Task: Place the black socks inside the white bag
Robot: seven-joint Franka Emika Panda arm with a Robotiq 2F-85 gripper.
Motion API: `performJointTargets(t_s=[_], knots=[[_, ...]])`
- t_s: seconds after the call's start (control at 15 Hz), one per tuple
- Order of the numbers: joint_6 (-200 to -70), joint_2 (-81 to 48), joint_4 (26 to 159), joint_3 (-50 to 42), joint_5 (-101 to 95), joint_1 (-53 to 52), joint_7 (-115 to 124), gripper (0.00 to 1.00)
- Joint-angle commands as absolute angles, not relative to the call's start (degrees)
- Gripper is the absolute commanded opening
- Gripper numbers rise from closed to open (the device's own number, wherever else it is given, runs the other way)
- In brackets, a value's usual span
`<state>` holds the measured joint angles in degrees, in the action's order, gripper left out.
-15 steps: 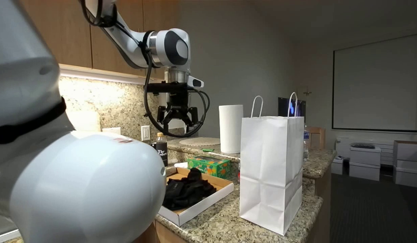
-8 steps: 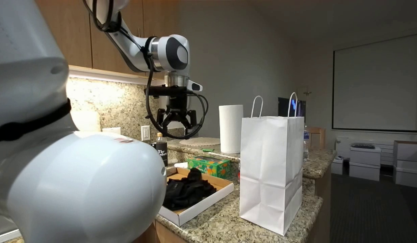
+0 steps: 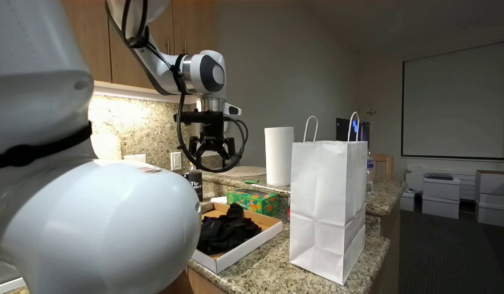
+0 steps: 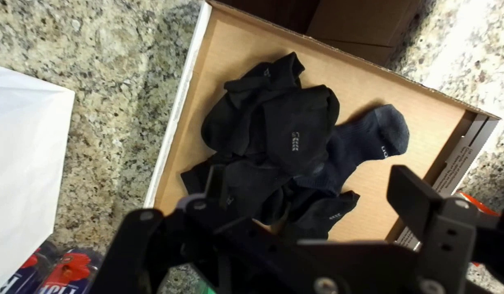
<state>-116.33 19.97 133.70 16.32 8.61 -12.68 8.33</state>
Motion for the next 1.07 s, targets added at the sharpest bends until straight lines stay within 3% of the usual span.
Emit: performJointTargets(t_s=[0.0,1.0], knots=[[-118.5,11.0,128.8,17.8,5.8,-13.0,9.5,1.00],[-128.4,-13.0,121.4,15.6,-3.8,-17.5,19.3,1.00]])
